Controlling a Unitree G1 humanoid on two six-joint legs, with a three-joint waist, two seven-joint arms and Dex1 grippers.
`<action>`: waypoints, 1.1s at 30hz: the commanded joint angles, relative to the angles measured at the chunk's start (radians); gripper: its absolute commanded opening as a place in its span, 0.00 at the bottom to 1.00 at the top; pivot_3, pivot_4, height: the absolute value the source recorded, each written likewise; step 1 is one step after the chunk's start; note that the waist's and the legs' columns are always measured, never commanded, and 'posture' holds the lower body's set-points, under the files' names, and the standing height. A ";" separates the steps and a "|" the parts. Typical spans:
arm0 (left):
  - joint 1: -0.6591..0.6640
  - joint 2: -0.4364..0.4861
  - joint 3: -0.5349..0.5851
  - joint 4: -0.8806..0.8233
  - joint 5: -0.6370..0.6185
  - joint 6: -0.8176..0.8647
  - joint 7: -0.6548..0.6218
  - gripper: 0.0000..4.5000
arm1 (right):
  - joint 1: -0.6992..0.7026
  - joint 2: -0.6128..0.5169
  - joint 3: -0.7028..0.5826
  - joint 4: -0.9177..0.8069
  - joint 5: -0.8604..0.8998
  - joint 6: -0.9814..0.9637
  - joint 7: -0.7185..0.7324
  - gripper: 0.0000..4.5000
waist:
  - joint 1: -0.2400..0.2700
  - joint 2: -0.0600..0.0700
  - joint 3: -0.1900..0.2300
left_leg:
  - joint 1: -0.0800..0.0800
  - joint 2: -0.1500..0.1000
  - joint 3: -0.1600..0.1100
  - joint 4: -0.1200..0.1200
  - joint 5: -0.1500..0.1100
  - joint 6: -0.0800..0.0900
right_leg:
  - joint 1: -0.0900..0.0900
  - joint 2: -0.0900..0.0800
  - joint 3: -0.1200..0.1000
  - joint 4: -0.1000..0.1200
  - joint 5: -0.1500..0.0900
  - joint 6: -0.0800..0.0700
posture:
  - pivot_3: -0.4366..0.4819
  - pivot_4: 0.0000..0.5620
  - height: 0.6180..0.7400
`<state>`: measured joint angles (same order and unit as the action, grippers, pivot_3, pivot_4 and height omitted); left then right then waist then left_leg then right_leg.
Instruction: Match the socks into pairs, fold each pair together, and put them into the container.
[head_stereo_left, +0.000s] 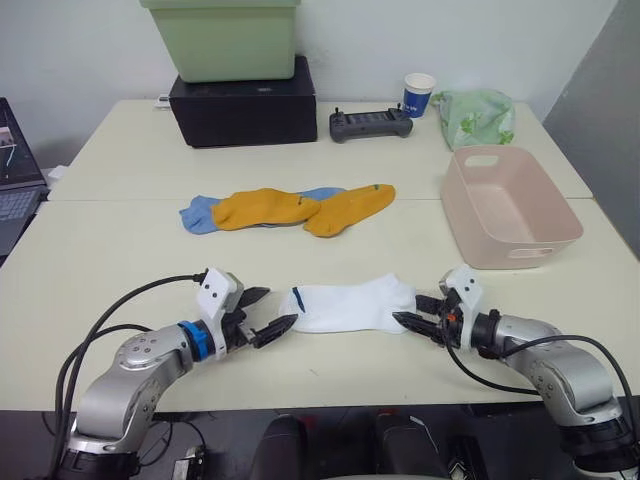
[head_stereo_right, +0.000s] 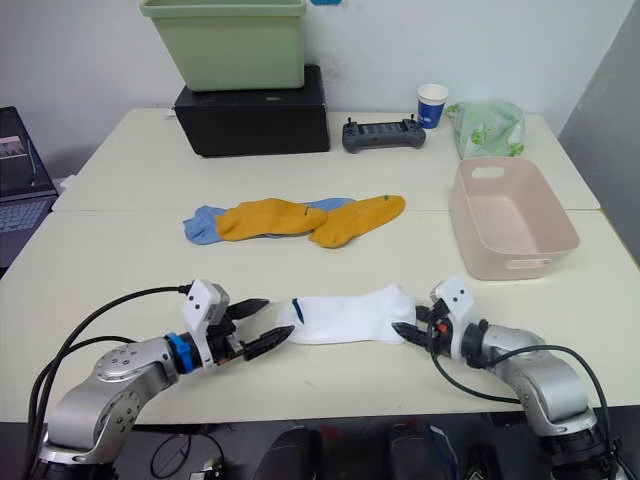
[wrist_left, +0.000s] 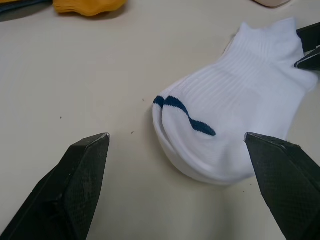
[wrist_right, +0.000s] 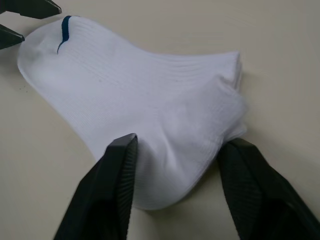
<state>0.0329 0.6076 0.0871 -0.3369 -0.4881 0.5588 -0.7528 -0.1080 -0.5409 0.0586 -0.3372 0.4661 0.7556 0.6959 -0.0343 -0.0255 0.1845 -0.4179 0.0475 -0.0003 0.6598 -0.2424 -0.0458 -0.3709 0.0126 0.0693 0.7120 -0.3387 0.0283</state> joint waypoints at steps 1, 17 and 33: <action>0.001 0.007 0.026 -0.052 -0.012 -0.022 -0.004 1.00 | -0.035 0.010 -0.025 -0.026 0.039 0.038 -0.012 0.24 | 0.000 0.000 0.000 | 0.000 0.000 0.000 0.000 0.000 0.000 | 0.000 0.000 0.000 0.000 0.000 0.000 | 0.48 0.27 1.00; -0.311 -0.050 -0.307 0.068 0.135 -0.129 -0.142 0.85 | -0.180 -0.219 -0.045 0.149 0.048 -0.009 0.233 0.00 | 0.005 0.000 0.000 | -0.001 -0.002 0.001 0.001 0.000 0.000 | 0.000 0.002 0.000 -0.001 0.000 0.000 | 0.48 0.27 1.00; -0.450 -0.184 -0.507 0.383 0.353 -0.200 -0.174 0.01 | -0.228 -0.203 -0.050 0.077 0.121 0.058 0.289 0.00 | 0.003 0.000 0.000 | -0.002 -0.002 0.001 0.001 0.000 0.000 | -0.001 0.003 0.000 0.000 0.000 0.000 | 0.48 0.27 1.00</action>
<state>-0.4351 0.4252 -0.3947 0.0200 -0.1615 0.3559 -0.9268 -0.3070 -0.7464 0.0309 -0.1959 0.5388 0.7979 0.9649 -0.0315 -0.0253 0.1844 -0.4197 0.0457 0.0005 0.6612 -0.2424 -0.0456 -0.3720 0.0158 0.0697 0.7119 -0.3385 0.0282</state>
